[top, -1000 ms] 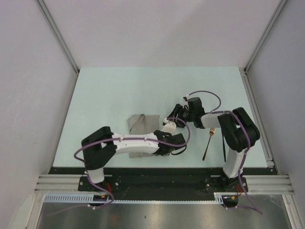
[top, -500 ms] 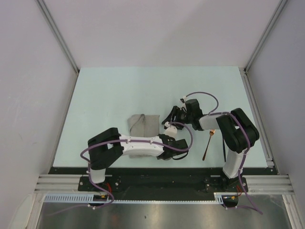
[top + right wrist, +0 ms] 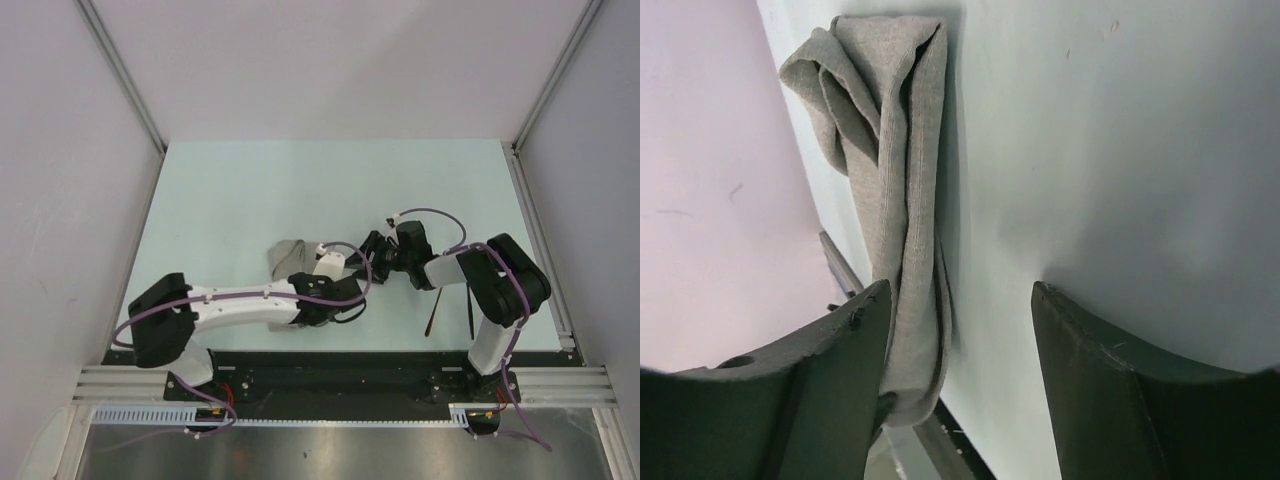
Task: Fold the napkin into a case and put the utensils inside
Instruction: Fold the 2/3-rectangle-folded napkin at the center of the board.
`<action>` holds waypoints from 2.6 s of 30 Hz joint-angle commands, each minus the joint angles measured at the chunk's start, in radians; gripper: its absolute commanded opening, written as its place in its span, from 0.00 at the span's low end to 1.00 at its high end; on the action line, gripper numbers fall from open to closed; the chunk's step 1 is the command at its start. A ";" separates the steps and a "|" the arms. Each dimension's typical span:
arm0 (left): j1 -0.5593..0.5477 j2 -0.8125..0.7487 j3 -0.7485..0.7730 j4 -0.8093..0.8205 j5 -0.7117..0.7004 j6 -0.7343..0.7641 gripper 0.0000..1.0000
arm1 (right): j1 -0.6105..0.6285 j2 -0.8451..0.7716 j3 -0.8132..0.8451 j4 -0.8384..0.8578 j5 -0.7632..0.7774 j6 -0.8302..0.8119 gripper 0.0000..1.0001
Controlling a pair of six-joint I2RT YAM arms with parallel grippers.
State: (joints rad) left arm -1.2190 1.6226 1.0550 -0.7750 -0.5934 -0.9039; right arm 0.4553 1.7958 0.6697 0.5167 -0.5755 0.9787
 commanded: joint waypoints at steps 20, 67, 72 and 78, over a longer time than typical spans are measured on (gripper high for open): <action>0.079 -0.227 -0.105 0.056 0.080 0.043 0.00 | 0.201 0.050 -0.039 0.310 0.005 0.184 1.00; 0.125 -0.517 -0.438 0.146 0.110 -0.147 0.00 | 0.253 0.192 0.617 -0.452 0.235 -0.302 0.31; 0.141 -0.552 -0.493 0.132 0.110 -0.185 0.00 | 0.273 0.229 0.697 -0.512 0.232 -0.319 0.31; 0.159 -0.543 -0.513 0.102 0.107 -0.210 0.00 | 0.290 0.292 0.800 -0.601 0.209 -0.328 0.33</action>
State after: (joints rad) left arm -1.0702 1.0859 0.5602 -0.6319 -0.4767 -1.0710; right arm 0.7353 2.0514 1.3937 -0.0200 -0.3676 0.6788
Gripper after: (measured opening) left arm 0.014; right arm 0.319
